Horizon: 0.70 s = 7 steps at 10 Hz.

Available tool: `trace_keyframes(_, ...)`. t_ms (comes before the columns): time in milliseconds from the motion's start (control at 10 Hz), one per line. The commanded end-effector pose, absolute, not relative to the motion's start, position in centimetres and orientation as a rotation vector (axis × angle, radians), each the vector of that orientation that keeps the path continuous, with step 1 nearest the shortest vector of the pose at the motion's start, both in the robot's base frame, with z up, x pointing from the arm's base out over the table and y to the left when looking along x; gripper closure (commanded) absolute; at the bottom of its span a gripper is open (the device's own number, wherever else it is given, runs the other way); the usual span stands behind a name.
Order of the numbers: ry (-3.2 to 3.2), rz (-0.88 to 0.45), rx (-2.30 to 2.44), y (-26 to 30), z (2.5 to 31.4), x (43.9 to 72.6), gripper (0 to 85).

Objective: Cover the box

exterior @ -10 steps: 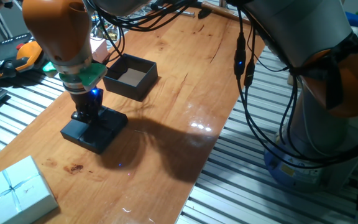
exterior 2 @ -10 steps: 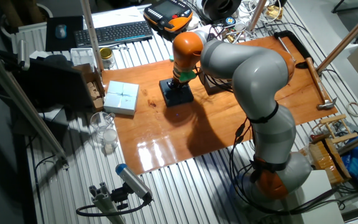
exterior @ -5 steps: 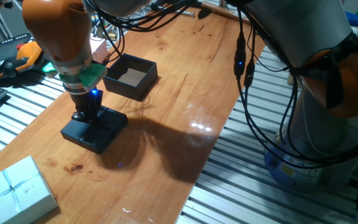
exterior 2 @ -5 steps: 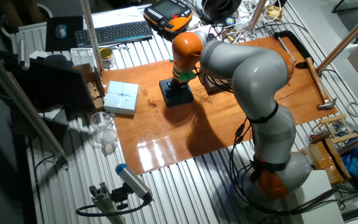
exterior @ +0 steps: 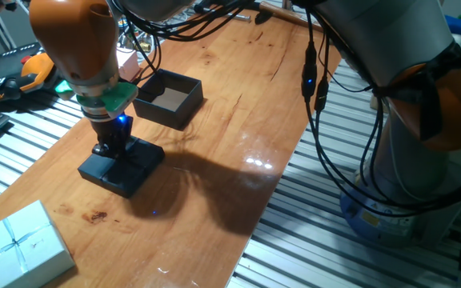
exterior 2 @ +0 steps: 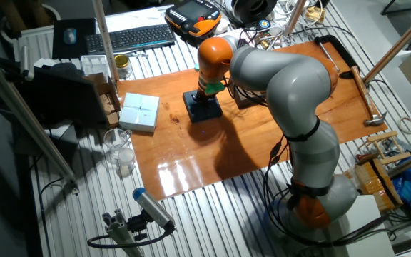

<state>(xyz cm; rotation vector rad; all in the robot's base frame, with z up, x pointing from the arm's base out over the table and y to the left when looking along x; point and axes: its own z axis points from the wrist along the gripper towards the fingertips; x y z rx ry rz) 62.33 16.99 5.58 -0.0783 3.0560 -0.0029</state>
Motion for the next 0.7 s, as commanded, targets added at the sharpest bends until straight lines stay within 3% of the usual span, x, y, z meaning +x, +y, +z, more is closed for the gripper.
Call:
trace_keyframes(0, 3.056, -0.003, -0.076, 16.98, 5.57, 62.35, 51.0)
trace_keyframes(400, 3.056, 0.009, -0.082, 17.03, 5.35, 62.37, 51.0)
trace_keyframes(500, 3.055, 0.011, -0.087, 17.04, 5.32, 62.37, 68.0)
trace_keyframes(600, 3.055, 0.01, -0.094, 17.03, 5.35, 62.37, 68.0)
